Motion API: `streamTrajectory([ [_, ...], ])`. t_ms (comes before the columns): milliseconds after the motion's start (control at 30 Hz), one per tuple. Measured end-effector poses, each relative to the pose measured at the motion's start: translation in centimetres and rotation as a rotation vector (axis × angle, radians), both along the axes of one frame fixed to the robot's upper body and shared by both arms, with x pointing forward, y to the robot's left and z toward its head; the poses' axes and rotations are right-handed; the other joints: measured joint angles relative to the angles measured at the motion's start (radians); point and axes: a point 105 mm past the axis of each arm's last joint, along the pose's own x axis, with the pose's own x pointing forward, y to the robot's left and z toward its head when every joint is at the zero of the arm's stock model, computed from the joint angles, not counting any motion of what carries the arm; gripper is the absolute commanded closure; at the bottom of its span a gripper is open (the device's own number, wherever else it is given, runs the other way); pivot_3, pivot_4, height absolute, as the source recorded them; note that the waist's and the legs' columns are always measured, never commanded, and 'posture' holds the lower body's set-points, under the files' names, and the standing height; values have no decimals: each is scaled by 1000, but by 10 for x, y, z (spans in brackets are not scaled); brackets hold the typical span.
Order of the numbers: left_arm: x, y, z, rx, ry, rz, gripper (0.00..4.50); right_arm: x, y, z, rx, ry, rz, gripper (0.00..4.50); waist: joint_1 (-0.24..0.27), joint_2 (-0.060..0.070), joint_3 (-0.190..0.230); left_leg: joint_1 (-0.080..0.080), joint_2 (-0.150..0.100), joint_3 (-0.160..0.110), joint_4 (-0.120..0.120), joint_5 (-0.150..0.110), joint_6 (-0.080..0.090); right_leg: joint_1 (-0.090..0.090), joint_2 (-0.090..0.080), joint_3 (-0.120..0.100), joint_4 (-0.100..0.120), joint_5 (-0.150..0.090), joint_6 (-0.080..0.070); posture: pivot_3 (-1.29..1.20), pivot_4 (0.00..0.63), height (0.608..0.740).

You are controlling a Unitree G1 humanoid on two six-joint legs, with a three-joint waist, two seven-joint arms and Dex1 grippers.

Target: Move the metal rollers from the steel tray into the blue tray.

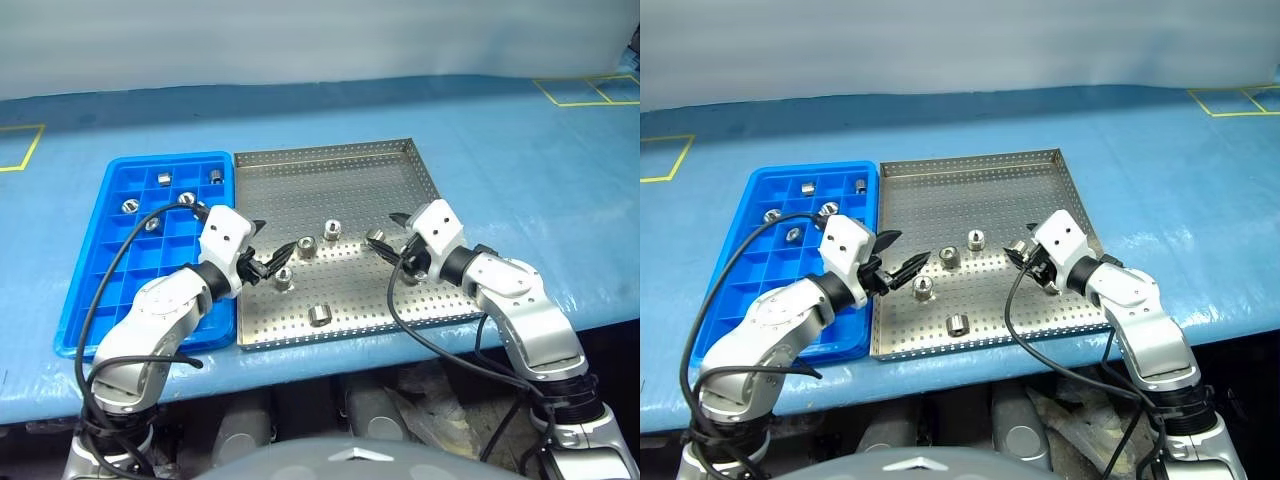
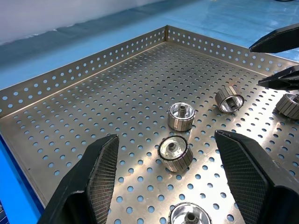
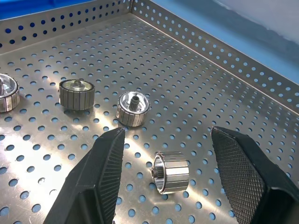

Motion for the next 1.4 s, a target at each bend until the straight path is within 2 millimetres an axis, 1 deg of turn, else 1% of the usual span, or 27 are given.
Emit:
streamTrajectory([
  [233, 0, -1, -1, 9, -1, -1, 911, 1, -1, -3, 1, 9, -3, 1405, 0, 0, 0, 0, 0, 0, 0, 0, 0, 0, 0, 0, 0, 0, 0, -160, 150, 740],
  [667, 0, -5, -7, 12, 12, -19, 911, 3, -1, -2, -8, -13, -13, 1405, -1, 0, 0, 0, 0, 0, 0, 0, 0, 0, 0, 0, 0, 0, 0, -177, 150, 740],
  [1200, 0, -6, -9, 6, 28, -31, 911, 0, 1, -5, -10, 5, 11, 1405, -1, 0, 0, 0, 0, 0, 0, 0, 0, 0, 0, 0, 0, 0, 0, -179, 150, 740],
  [1400, -4, -2, -13, 71, 39, -59, 911, -1, 1, -7, -10, 13, 10, 1405, -2, 0, 0, 0, 0, 0, 0, 0, 0, 0, 0, 0, 0, 0, 0, -181, 150, 740],
])
